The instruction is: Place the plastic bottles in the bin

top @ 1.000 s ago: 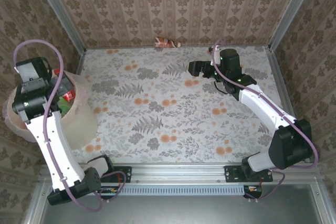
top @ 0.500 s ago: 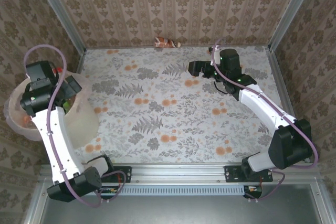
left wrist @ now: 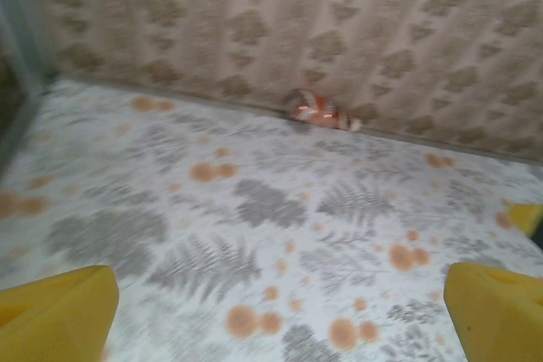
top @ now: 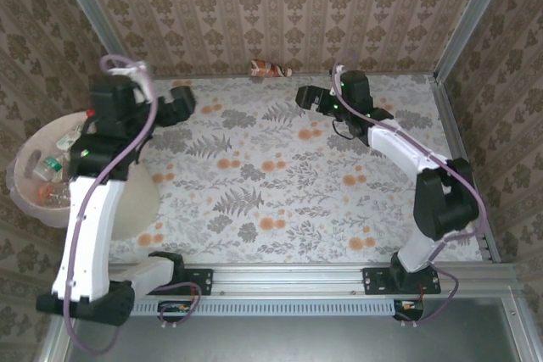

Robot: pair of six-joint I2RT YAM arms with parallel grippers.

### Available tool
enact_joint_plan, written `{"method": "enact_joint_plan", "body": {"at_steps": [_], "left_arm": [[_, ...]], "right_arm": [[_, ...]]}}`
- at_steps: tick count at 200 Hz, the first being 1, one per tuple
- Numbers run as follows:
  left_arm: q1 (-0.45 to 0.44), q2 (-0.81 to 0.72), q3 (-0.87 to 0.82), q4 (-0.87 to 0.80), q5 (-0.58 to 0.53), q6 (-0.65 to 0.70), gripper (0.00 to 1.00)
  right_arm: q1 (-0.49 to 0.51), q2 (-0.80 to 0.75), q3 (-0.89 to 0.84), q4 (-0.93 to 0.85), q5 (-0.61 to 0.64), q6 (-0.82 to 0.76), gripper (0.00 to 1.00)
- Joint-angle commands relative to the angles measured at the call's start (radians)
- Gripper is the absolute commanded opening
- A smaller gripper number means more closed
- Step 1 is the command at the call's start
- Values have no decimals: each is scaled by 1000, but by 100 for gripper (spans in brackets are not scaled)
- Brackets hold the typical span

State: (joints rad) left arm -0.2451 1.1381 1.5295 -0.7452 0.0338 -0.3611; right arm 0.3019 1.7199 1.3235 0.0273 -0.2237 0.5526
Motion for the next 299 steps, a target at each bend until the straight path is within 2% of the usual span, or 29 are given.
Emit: {"method": "enact_joint_plan", "body": {"at_steps": [1, 28, 63, 117, 141, 165, 189, 252, 299], "left_arm": [[-69, 155, -52, 335, 40, -25, 100], [-86, 365, -40, 545, 53, -72, 100], [-76, 665, 135, 636, 54, -98, 100], [-39, 1093, 441, 801, 81, -282, 100], [-34, 1243, 590, 790, 60, -328, 100], [-18, 1388, 743, 794, 108, -414, 100], [-14, 1494, 872, 765, 115, -459, 100], [-23, 1704, 1086, 762, 141, -586, 100], [-44, 1750, 1138, 747, 82, -618, 100]], "right_arm": [[-17, 134, 168, -25, -5, 99, 100], [-27, 291, 330, -38, -56, 126, 100], [-30, 355, 377, 32, -69, 179, 100], [-56, 223, 235, -10, -36, 78, 100], [-90, 145, 154, -23, -53, 70, 100], [-113, 61, 77, -38, -48, 46, 100], [-122, -16, 15, -64, -20, 13, 100], [-129, -150, -97, -95, 47, -32, 100], [-130, -176, -112, -105, 69, -51, 100]]}}
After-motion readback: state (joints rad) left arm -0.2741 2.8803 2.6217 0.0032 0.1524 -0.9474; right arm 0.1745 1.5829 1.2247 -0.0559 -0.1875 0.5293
